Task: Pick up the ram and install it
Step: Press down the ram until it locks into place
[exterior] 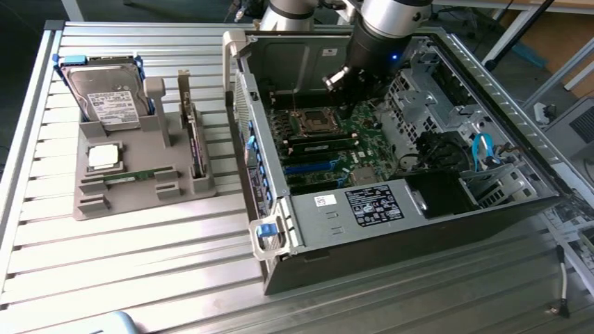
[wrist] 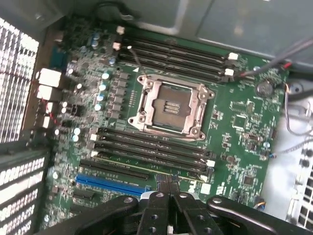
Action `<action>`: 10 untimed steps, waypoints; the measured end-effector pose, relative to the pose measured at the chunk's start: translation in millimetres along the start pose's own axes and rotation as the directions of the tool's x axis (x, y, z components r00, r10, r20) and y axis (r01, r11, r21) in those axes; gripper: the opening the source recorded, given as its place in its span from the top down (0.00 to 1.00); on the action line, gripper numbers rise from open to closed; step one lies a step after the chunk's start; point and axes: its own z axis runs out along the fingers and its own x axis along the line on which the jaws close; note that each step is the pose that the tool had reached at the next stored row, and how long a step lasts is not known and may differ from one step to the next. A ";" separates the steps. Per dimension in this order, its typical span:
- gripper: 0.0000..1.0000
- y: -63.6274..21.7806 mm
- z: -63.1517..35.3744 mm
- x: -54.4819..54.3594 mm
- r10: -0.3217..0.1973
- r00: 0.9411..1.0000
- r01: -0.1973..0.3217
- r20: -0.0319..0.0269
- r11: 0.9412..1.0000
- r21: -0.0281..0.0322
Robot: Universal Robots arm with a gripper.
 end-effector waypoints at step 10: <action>0.90 0.0 1.0 0.0 0.192 0.981 -0.192 0.006 0.981 0.002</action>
